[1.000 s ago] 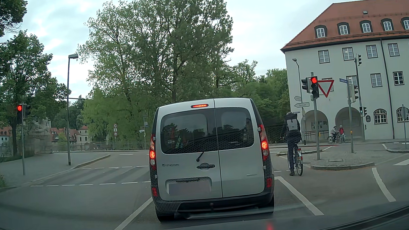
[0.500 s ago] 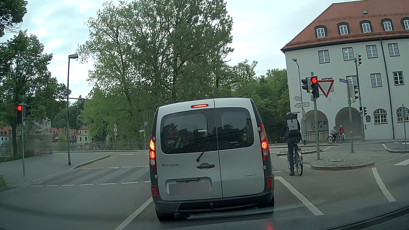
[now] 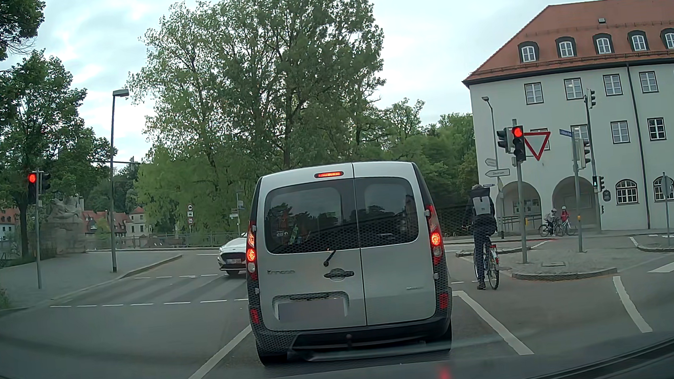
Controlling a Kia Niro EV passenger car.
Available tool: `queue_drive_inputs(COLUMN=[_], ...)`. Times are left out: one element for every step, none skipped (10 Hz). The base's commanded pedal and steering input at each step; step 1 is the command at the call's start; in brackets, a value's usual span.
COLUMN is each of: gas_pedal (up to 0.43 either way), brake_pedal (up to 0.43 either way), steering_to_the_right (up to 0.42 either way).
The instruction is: Follow the waypoints while adhering to traffic rules and regulations
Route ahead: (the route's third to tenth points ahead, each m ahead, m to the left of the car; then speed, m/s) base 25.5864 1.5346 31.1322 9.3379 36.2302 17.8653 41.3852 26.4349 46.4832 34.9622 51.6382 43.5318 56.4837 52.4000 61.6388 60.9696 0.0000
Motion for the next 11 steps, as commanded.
queue_drive_inputs(gas_pedal=[0.0, 0.0, 0.0, 0.0, 0.0, 0.0, 0.0, 0.0, 0.0, 0.0, 0.0], brake_pedal=[0.244, 0.244, 0.244, 0.244, 0.244, 0.244, 0.244, 0.244, 0.244, 0.244, 0.244], steering_to_the_right=[-0.005, -0.005, -0.005, -0.005, -0.005, -0.005, -0.005, -0.005, -0.005, -0.005, -0.005])
